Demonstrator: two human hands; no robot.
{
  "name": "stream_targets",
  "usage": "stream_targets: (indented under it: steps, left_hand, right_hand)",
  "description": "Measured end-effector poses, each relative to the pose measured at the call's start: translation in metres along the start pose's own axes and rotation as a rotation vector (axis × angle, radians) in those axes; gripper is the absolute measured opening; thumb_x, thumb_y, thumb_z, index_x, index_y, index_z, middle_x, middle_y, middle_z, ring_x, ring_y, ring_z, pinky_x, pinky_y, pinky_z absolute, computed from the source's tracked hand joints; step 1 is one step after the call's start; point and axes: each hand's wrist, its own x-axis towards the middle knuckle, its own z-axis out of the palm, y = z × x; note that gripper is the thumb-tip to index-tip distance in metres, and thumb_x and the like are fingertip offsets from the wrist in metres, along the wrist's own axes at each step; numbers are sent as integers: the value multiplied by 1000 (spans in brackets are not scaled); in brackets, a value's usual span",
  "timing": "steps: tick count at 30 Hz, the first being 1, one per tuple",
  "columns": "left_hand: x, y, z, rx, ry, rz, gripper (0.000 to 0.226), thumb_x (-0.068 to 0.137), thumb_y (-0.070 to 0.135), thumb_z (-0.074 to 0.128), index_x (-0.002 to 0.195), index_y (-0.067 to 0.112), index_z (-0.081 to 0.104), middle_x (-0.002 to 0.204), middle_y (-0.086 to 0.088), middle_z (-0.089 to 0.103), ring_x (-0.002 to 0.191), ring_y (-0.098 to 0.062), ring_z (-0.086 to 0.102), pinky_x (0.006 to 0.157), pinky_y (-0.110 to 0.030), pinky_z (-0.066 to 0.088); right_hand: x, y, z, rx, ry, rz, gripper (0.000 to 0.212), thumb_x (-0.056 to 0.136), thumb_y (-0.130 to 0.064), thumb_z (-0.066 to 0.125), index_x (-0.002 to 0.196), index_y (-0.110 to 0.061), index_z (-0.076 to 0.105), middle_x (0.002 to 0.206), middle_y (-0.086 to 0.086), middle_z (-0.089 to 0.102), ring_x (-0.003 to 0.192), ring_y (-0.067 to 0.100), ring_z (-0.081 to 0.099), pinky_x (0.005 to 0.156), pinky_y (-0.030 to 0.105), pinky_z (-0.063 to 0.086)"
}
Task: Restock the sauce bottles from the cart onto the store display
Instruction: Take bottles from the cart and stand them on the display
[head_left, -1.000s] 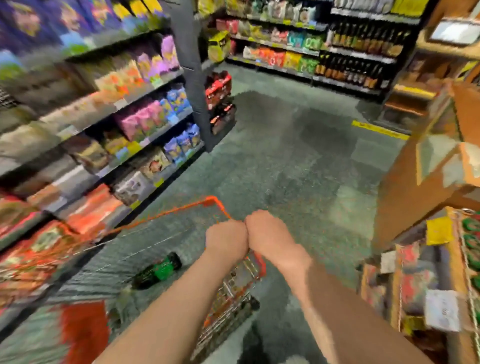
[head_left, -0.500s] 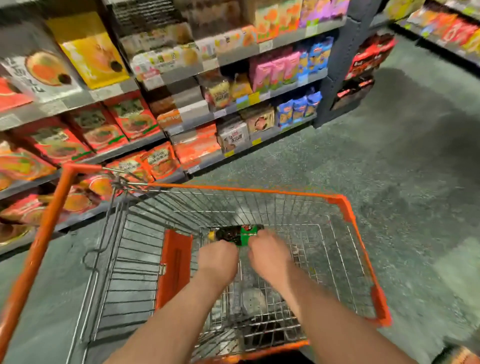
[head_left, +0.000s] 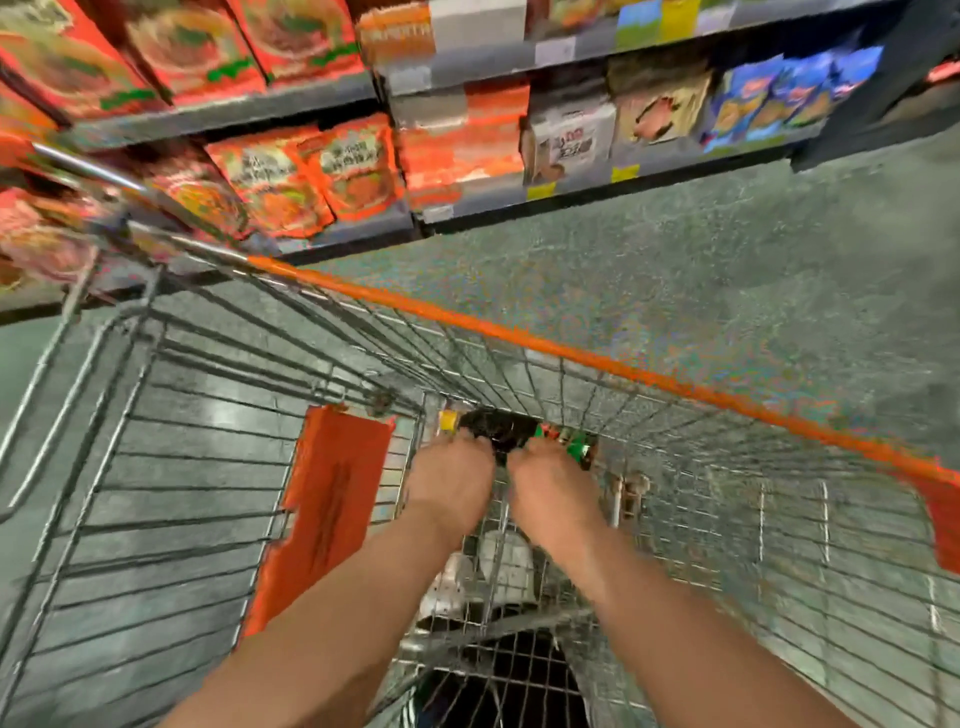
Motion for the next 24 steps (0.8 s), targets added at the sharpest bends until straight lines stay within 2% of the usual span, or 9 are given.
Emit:
stream_targets:
  steps: [3,6,9,13,17,21,24]
  left_hand:
    - [38,1,26,5,18,16,30,93,9,44,122,11,51,124,-8,53,120,-28,47,88,-40,47]
    - [68,0,50,48,13,23,36,96,10,38,131,11,44,133,-9,48,126,-29,41,95,-42,41]
    - [89,-2,69,68,-31,5,46,93,12,45,139,11,36,139,-9,45,130,-28,39,100,-44,36]
    - [111,-7,88,59,-22,-11,58,86,13,59,138,12,32,136,-8,47,129,-26,41,100,-42,37]
    - [126,-14,103,8,-29,-22,56,86,10,55,135,16,28,131,-9,51,126,-26,45,97,-42,38]
    - [124,-18,109,19,-103,-1,74,82,12,61,141,22,18,127,-11,48,122,-29,49,101,-48,35]
    - [109,-21,108,65,-145,34,64,83,15,62,134,25,25,122,-11,53,118,-30,51,102,-52,34]
  right_hand:
    - [29,8,25,7,-5,23,22,85,-6,53,106,-9,59,104,9,56,101,27,56,81,37,50]
    - [49,15,47,28,-9,59,25,86,-5,51,110,-10,56,109,8,56,106,27,53,81,36,48]
    - [65,18,63,31,-15,66,32,85,-2,50,116,-7,54,116,10,52,113,28,46,89,38,45]
    - [79,18,74,29,36,66,35,85,-1,49,121,-4,53,121,11,50,117,29,40,100,38,40]
    - [89,18,78,60,74,86,40,85,2,48,123,-5,53,121,10,51,117,28,40,102,37,39]
    - [90,17,83,68,77,120,38,85,2,51,122,-4,54,122,10,50,120,28,38,103,38,39]
    - [82,10,85,63,45,119,39,86,-2,52,125,-5,52,127,11,47,123,30,36,106,41,36]
